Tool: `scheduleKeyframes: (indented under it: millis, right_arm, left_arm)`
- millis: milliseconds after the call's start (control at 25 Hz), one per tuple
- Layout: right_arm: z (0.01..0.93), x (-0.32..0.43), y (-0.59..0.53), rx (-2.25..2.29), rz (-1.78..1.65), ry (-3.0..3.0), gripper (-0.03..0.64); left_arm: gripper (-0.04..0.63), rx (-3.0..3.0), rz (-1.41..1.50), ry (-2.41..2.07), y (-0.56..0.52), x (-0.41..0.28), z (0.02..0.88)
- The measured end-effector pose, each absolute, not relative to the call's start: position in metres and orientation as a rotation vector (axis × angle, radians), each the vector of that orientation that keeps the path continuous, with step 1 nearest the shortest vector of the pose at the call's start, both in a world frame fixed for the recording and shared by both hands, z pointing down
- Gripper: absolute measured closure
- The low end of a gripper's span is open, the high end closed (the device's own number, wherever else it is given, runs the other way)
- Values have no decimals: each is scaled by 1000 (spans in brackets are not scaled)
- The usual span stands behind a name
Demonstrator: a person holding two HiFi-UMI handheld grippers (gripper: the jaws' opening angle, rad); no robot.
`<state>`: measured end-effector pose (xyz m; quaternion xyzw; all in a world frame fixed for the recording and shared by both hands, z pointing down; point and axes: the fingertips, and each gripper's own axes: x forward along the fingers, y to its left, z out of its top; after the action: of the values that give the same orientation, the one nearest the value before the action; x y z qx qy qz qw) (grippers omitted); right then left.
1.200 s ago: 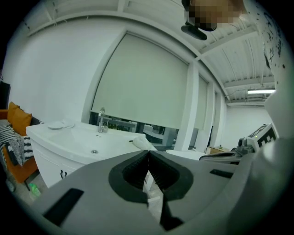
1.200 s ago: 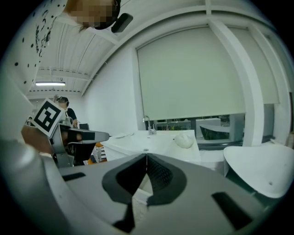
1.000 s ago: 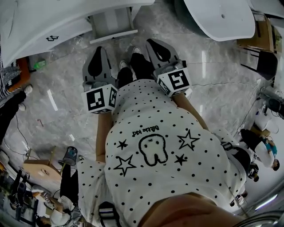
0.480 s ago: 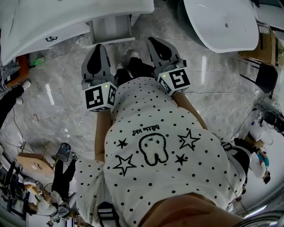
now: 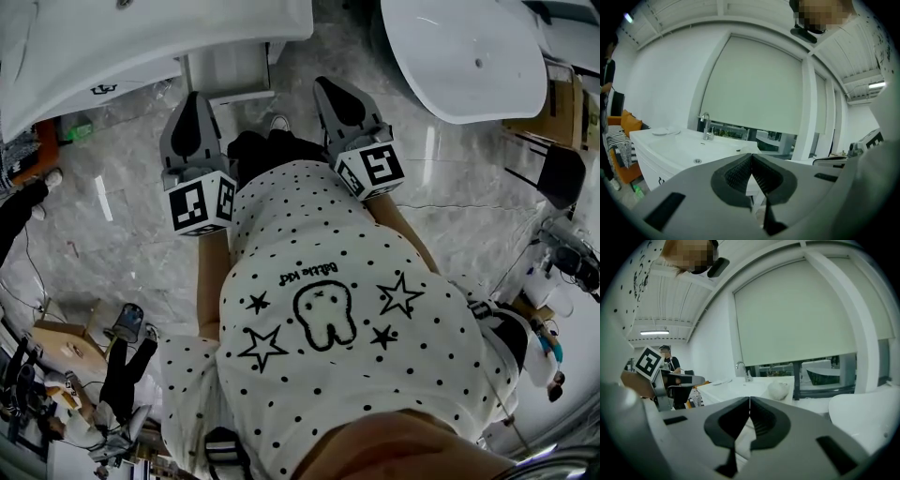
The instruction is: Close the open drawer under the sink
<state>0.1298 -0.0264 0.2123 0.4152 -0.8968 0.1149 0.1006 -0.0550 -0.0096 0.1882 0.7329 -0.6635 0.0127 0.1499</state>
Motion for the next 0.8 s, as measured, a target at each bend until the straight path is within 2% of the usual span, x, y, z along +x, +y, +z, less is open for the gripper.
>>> scheduleKeyframes:
  millis: [800]
  right_arm:
    - [209,128,-39,1326,398,-2620,601]
  left_arm:
    - [589,2159,69,-1849,-35,-61,180]
